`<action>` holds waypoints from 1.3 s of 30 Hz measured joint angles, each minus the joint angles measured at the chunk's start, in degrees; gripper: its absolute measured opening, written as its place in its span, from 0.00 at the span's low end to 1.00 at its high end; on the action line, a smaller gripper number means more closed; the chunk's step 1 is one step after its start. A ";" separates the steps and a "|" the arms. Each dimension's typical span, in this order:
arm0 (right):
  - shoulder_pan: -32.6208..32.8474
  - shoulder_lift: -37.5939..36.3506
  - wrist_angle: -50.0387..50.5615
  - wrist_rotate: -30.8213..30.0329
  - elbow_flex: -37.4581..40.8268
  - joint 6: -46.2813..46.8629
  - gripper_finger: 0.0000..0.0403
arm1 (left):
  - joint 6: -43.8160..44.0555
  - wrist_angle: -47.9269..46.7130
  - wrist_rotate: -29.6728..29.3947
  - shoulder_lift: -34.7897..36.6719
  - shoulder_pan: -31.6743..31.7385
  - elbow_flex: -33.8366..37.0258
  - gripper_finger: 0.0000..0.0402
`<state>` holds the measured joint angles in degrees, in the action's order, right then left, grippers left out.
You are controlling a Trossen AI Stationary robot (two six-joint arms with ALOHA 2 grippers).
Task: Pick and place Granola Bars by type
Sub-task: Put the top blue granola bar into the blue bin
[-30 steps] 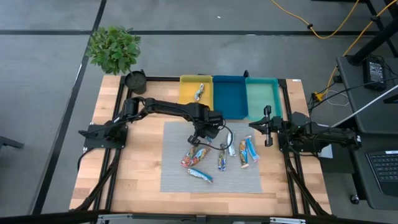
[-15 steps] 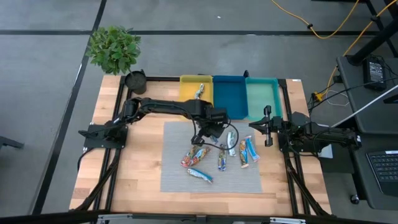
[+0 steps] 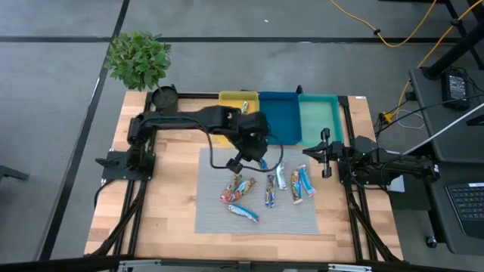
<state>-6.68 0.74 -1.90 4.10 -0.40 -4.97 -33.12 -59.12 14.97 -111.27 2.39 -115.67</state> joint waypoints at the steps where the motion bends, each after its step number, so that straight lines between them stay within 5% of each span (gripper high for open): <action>1: -0.01 0.00 0.01 0.00 0.00 0.00 0.06 | 0.02 0.66 1.51 0.85 0.00 0.00 0.03; 11: 0.00 0.01 -0.01 -0.01 0.01 0.00 0.06 | 1.37 4.95 6.41 6.41 0.00 0.02 0.03; 18: -0.01 0.01 0.01 -0.01 0.00 0.00 0.06 | 2.38 4.71 0.76 6.60 0.31 0.10 0.03; 27: 0.00 0.00 0.00 0.00 0.01 0.00 0.06 | 4.41 7.44 -16.04 6.56 4.85 0.10 0.03; 39: 0.00 0.01 0.01 0.00 0.02 0.00 0.06 | 4.34 18.21 -13.64 5.75 12.99 0.11 0.02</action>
<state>-6.68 0.75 -1.89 4.10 -0.38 -4.97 -28.78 -40.91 1.33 -105.52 15.38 -115.56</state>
